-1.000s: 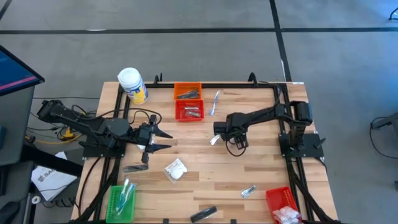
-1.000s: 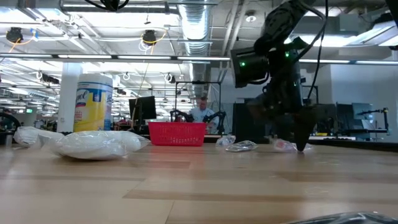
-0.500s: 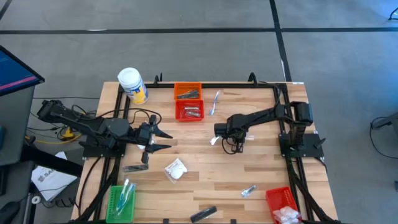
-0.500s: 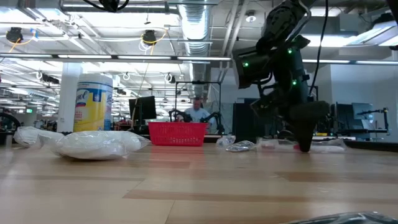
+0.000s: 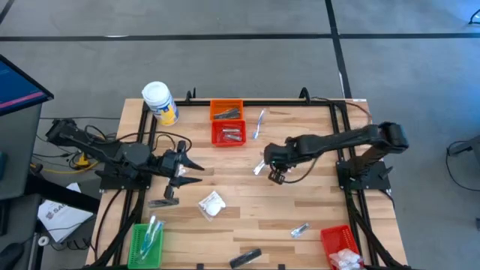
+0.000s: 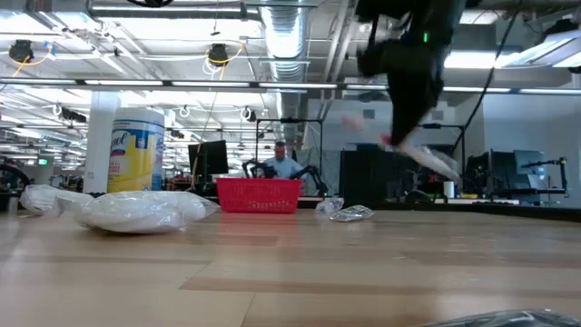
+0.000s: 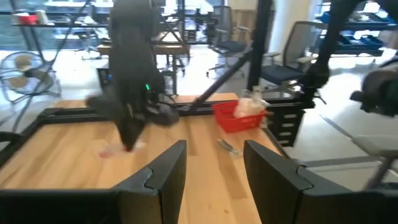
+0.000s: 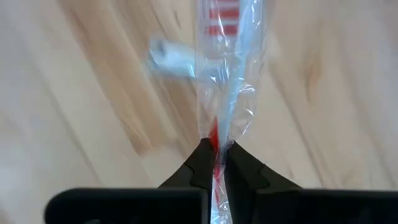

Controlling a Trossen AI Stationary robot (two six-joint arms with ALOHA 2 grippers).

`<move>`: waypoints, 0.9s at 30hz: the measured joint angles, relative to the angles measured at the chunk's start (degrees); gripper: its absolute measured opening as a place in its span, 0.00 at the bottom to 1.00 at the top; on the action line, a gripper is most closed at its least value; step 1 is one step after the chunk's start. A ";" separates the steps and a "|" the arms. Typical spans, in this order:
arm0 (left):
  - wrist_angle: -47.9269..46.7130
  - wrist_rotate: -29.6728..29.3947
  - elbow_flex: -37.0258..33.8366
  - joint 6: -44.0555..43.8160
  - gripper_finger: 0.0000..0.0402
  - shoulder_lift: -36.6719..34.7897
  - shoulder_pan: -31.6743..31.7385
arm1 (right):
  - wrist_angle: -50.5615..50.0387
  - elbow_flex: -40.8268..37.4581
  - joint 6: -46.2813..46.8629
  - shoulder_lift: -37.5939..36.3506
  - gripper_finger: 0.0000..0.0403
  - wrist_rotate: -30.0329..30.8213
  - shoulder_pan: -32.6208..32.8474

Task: Pick & Place Travel size toiletries
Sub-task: Put the red toothbrush into the green basket

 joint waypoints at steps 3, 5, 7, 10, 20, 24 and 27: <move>-0.41 1.96 0.00 -0.22 0.39 -1.99 -2.47 | 5.65 0.02 0.47 -5.40 0.02 2.52 2.04; -0.42 3.48 0.00 -0.22 0.39 -3.77 -4.10 | 10.52 0.04 0.16 -8.24 0.01 4.41 3.64; -0.27 3.75 0.00 -0.22 0.39 -5.30 -5.63 | 16.09 0.07 -1.74 -10.12 0.02 6.01 5.37; -0.22 3.76 -0.28 -0.22 0.39 -6.67 -7.28 | 25.82 0.11 -6.20 -11.24 0.02 6.99 7.90; -0.27 -0.34 -0.50 0.01 0.39 -6.05 -7.35 | 60.74 0.15 -23.49 -5.81 0.02 7.63 13.05; 0.52 -3.06 -0.50 1.73 0.39 -5.24 -7.22 | 73.09 0.15 -28.19 -0.96 0.02 7.33 14.00; 2.81 -3.40 -0.50 3.52 0.39 -3.75 -7.10 | 80.22 0.15 -29.95 3.04 0.02 6.68 14.03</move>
